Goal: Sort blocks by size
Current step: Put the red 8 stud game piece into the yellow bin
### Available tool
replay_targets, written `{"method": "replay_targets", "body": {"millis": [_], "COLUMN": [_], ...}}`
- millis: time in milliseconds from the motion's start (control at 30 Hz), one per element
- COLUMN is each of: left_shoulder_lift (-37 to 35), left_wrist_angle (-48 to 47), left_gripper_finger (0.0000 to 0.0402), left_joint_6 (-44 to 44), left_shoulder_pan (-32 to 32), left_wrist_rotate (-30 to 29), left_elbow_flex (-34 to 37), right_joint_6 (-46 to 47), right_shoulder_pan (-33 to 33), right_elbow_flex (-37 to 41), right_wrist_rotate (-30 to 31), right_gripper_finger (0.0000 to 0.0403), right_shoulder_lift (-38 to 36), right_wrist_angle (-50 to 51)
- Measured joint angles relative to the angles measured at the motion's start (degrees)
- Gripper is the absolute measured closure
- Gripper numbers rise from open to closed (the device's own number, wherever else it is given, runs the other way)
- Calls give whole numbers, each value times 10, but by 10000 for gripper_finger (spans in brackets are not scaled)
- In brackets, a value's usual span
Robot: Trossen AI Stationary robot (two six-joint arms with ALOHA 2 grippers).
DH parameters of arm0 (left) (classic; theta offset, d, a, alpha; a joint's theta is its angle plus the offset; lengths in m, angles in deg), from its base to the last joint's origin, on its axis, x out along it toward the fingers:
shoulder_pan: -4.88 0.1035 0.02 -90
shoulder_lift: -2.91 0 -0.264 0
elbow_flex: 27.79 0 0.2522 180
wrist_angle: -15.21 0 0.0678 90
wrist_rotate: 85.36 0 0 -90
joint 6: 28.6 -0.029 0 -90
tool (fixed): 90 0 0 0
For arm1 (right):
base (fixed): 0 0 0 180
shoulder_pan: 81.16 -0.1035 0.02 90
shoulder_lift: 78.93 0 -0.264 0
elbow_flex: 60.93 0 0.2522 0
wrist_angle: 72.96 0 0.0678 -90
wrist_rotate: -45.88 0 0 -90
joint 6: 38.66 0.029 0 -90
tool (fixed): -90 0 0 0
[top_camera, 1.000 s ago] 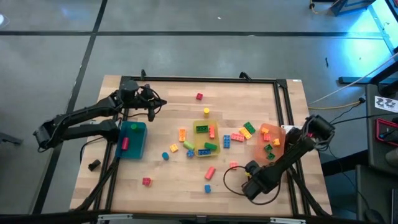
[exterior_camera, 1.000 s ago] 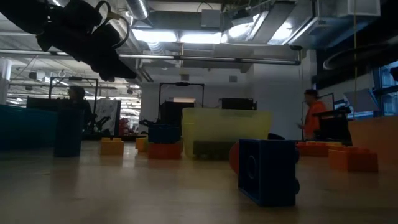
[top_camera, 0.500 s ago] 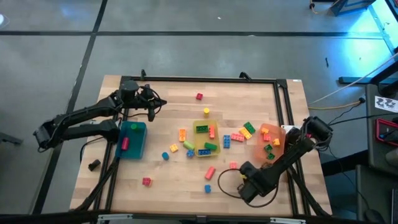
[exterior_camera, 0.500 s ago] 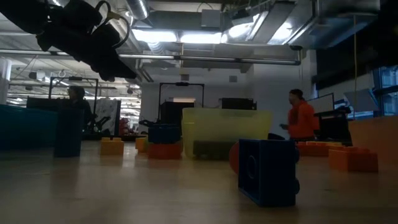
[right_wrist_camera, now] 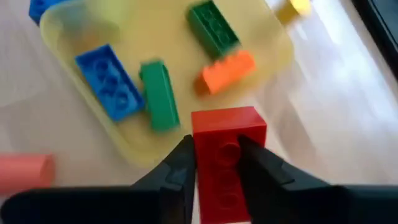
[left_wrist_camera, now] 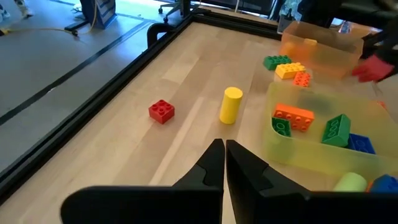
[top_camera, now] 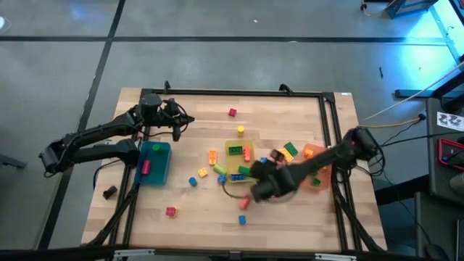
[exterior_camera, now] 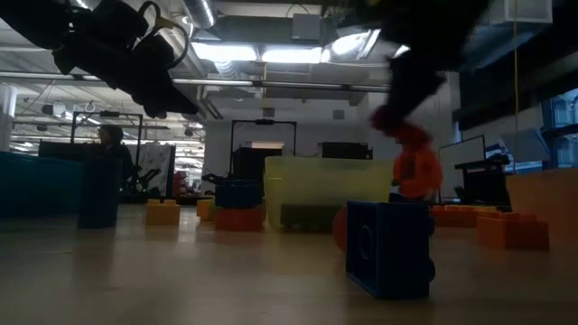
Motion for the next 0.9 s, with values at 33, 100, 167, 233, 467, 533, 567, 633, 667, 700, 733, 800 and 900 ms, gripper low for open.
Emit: {"method": "replay_targets", "body": {"millis": [33, 100, 167, 233, 467, 533, 567, 633, 667, 700, 733, 800, 900], "left_shoulder_lift": [0, 0, 0, 0, 0, 0, 1, 7, 13, 20, 30, 53, 100], "left_wrist_angle": [0, 0, 0, 0, -1, 1, 6, 37, 58, 83, 108, 157, 230], "left_gripper_finger": [400, 400, 400, 400, 400, 400, 400, 400, 400, 400, 400, 400, 400], "left_joint_6": [6, 7, 2, 0, -17, -16, -14, 6, 18, 32, 43, 56, 64], "left_shoulder_pan": [-1, -6, -11, -17, -34, -41, -46, -61, -70, -81, -93, -120, -160], "left_wrist_rotate": [0, 0, 0, 0, 0, 0, 2, 11, 16, 21, 21, 21, 22], "left_elbow_flex": [0, 0, 0, 0, 0, 0, 0, 0, 0, 0, 0, 0, 0], "right_joint_6": [-53, -159, -254, -324, -395, -395, -398, -414, -422, -426, -431, -437, -438], "right_shoulder_pan": [18, 49, 76, 99, 148, 156, 159, 166, 167, 171, 173, 174, 177], "right_elbow_flex": [0, 0, 0, 0, 0, 0, 0, 0, 0, 0, 0, 0, 0], "right_wrist_rotate": [-10, -46, -91, -133, -210, -210, -212, -212, -212, -211, -211, -209, -203], "right_gripper_finger": [299, 286, 274, 265, 261, 261, 261, 261, 261, 261, 261, 261, 261], "right_shoulder_lift": [0, 0, 0, 0, 0, 0, 0, 0, 0, 0, 0, 0, 0], "right_wrist_angle": [-24, -69, -106, -126, -133, -133, -134, -141, -149, -161, -176, -203, -236]}}
